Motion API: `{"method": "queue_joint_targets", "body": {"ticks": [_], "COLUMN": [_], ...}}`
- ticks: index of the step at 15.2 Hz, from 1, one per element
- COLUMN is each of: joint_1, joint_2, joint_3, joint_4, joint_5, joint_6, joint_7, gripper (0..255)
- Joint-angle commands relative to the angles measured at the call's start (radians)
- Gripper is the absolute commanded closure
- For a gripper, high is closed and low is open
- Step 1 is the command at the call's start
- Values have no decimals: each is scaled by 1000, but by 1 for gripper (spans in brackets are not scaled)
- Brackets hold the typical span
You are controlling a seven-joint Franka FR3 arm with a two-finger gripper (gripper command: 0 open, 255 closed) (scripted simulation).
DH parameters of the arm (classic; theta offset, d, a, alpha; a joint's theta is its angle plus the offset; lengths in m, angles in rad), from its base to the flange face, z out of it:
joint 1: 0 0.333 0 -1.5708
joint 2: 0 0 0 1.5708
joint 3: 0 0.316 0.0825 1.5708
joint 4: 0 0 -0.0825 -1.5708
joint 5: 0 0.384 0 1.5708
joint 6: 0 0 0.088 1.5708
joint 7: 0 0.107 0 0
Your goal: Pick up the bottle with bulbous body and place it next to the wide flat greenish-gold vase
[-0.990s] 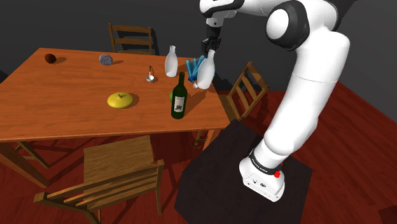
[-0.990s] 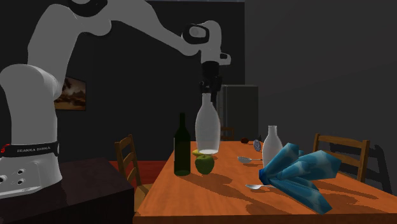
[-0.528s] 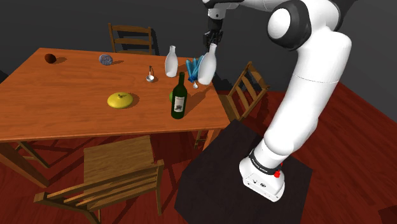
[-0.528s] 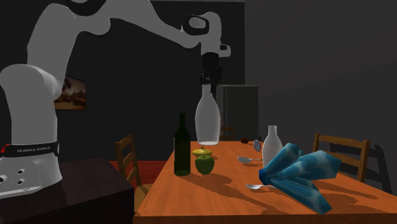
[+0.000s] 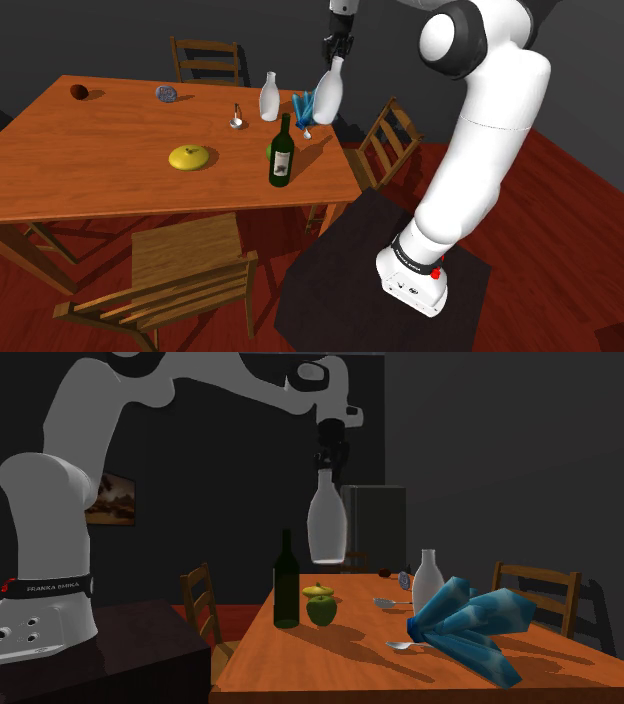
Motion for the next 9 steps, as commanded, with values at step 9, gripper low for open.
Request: {"method": "queue_joint_targets", "body": {"ticks": [9], "joint_1": [-10], "joint_2": [28], "joint_3": [-2], "joint_4": [176], "joint_5": [8], "joint_6": [-149], "joint_7": [-6], "gripper": [255]}}
